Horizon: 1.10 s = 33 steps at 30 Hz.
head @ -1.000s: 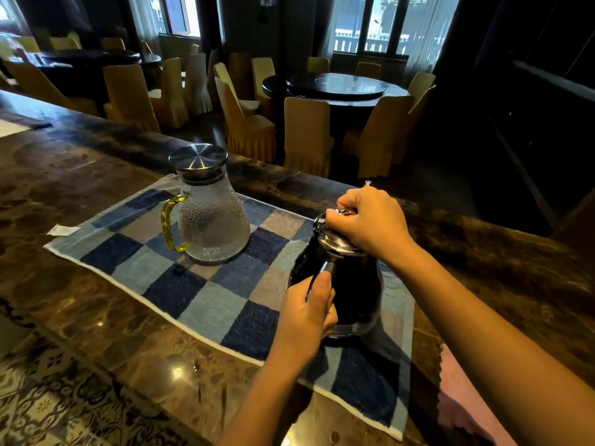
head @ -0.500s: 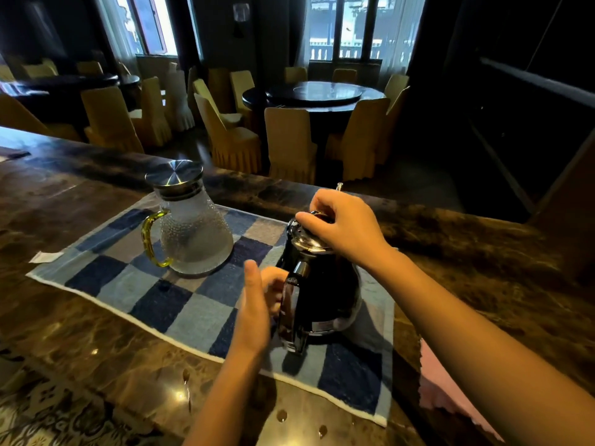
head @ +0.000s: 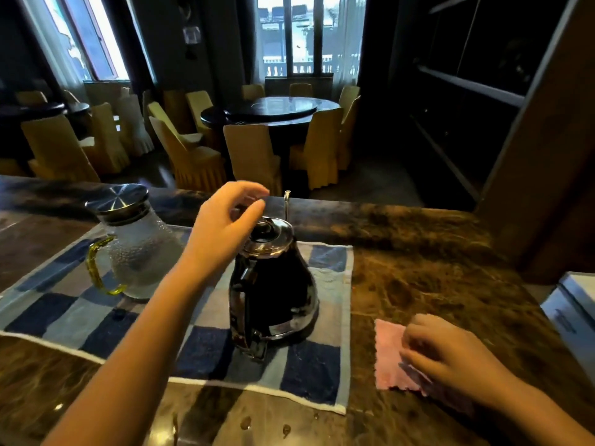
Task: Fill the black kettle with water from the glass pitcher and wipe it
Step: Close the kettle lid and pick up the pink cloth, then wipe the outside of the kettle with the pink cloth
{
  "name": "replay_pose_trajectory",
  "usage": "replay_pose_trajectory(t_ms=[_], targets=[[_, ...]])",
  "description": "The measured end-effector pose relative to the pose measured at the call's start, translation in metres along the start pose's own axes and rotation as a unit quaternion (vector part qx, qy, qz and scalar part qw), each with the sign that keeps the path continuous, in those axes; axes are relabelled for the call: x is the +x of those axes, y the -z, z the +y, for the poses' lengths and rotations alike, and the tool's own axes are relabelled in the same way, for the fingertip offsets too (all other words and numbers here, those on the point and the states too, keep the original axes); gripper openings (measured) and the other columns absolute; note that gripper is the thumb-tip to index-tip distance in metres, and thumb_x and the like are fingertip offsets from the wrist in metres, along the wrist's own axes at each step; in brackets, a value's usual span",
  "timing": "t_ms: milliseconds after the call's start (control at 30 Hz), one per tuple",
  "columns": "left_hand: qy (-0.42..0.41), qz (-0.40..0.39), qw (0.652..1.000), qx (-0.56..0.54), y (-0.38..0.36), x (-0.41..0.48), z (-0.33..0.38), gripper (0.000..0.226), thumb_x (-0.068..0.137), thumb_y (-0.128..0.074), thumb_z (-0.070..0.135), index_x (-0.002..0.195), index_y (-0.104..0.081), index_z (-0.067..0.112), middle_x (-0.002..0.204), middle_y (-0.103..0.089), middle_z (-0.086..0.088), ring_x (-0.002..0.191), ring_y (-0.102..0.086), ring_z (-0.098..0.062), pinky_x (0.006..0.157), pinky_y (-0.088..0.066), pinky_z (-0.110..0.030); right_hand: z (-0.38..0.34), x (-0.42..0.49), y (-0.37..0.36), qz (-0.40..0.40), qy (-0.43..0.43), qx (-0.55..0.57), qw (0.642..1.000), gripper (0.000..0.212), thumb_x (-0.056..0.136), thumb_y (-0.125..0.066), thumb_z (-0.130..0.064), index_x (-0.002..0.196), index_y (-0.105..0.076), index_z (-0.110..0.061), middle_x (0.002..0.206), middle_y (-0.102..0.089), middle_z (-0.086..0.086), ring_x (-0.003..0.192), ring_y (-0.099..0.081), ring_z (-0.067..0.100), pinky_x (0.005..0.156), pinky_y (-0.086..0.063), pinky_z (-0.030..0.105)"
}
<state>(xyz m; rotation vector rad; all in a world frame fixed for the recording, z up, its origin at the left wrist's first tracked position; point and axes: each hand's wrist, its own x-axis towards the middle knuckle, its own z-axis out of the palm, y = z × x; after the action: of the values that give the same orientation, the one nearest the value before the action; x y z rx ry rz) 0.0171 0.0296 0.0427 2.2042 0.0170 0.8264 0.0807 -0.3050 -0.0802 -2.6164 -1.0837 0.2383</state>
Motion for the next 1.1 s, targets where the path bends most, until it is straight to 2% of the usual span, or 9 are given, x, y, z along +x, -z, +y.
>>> replay_pose_trajectory(t_ms=[167,367,433,533,567,633,767,933,1100], targets=[[0.01,-0.175,0.983,0.059,-0.022,0.029,-0.001,0.019,0.091,-0.056,0.022,0.109,-0.063,0.018,0.108,-0.065,-0.002,0.101,-0.061,-0.012,0.09,-0.048,-0.028,0.009,-0.029,-0.032,0.057,0.004,0.029,0.998,0.045,0.073,-0.048,-0.079,0.095,-0.055,-0.042,0.11,-0.043,-0.035,0.108,-0.036,-0.013,0.086,-0.035,0.013],[-0.038,-0.131,0.983,0.119,-0.037,0.021,-0.013,0.008,0.086,-0.064,0.014,0.087,-0.072,0.012,0.085,-0.071,-0.001,0.081,-0.066,-0.013,0.081,-0.055,-0.035,0.004,-0.027,-0.048,0.182,-0.063,0.22,0.956,0.015,0.091,-0.058,-0.035,0.078,-0.061,-0.027,0.091,-0.061,-0.014,0.092,-0.053,0.004,0.085,-0.044,0.034],[-0.038,-0.117,0.985,0.118,-0.039,0.02,-0.014,0.007,0.085,-0.065,0.014,0.085,-0.072,0.012,0.082,-0.072,-0.001,0.078,-0.067,-0.013,0.077,-0.056,-0.035,-0.008,-0.021,-0.036,0.24,-0.124,0.456,0.848,0.026,0.091,-0.052,-0.036,0.071,-0.064,-0.025,0.083,-0.066,0.001,0.082,-0.06,0.015,0.076,-0.047,0.033],[-0.033,-0.112,0.987,0.115,-0.042,0.021,-0.015,0.006,0.084,-0.066,0.014,0.082,-0.072,0.012,0.079,-0.072,-0.001,0.076,-0.067,-0.014,0.074,-0.056,-0.034,-0.013,-0.003,-0.016,0.211,-0.139,0.804,0.538,0.047,0.095,-0.04,-0.034,0.071,-0.078,-0.021,0.081,-0.076,0.012,0.074,-0.074,0.019,0.059,-0.058,0.028],[-0.032,-0.111,0.987,0.113,-0.042,0.021,-0.015,0.006,0.084,-0.066,0.014,0.082,-0.072,0.013,0.078,-0.072,-0.001,0.075,-0.067,-0.014,0.073,-0.056,-0.034,-0.014,0.008,-0.01,0.187,-0.144,0.852,0.468,0.047,0.096,-0.039,-0.035,0.081,-0.079,-0.015,0.087,-0.077,0.014,0.076,-0.075,0.02,0.058,-0.06,0.031],[-0.032,-0.112,0.987,0.108,-0.042,0.021,-0.016,0.006,0.083,-0.066,0.013,0.081,-0.072,0.014,0.077,-0.072,0.0,0.073,-0.067,-0.013,0.071,-0.056,-0.03,-0.017,0.033,0.001,0.172,-0.167,0.876,0.419,0.046,0.097,-0.039,-0.044,0.103,-0.071,-0.013,0.098,-0.074,0.017,0.087,-0.073,0.027,0.069,-0.059,0.038],[-0.034,-0.106,0.988,0.103,-0.044,0.021,-0.019,0.006,0.083,-0.067,0.013,0.08,-0.072,0.017,0.077,-0.072,0.003,0.07,-0.066,-0.007,0.067,-0.053,-0.021,-0.041,0.093,0.028,0.157,-0.043,0.89,0.426,0.046,0.089,-0.047,-0.04,0.121,-0.061,-0.01,0.103,-0.069,0.013,0.103,-0.064,0.021,0.1,-0.049,0.036],[-0.026,-0.092,0.991,0.092,-0.045,0.023,-0.022,0.007,0.082,-0.069,0.014,0.078,-0.071,0.02,0.072,-0.071,0.007,0.063,-0.063,-0.001,0.063,-0.048,-0.014,-0.11,0.164,0.024,0.111,0.047,0.737,0.665,0.046,0.095,-0.05,-0.018,0.134,-0.037,0.002,0.121,-0.062,0.019,0.107,-0.065,0.022,0.096,-0.052,0.04],[-0.031,-0.088,0.993,0.074,-0.045,0.023,-0.024,0.007,0.081,-0.069,0.014,0.08,-0.072,0.02,0.078,-0.073,0.007,0.072,-0.068,-0.006,0.07,-0.052,-0.015,-0.123,0.191,-0.023,0.11,0.024,0.596,0.795,0.052,0.094,-0.025,-0.056,0.136,-0.042,-0.031,0.144,-0.047,0.003,0.134,-0.042,0.021,0.113,-0.031,0.044]])
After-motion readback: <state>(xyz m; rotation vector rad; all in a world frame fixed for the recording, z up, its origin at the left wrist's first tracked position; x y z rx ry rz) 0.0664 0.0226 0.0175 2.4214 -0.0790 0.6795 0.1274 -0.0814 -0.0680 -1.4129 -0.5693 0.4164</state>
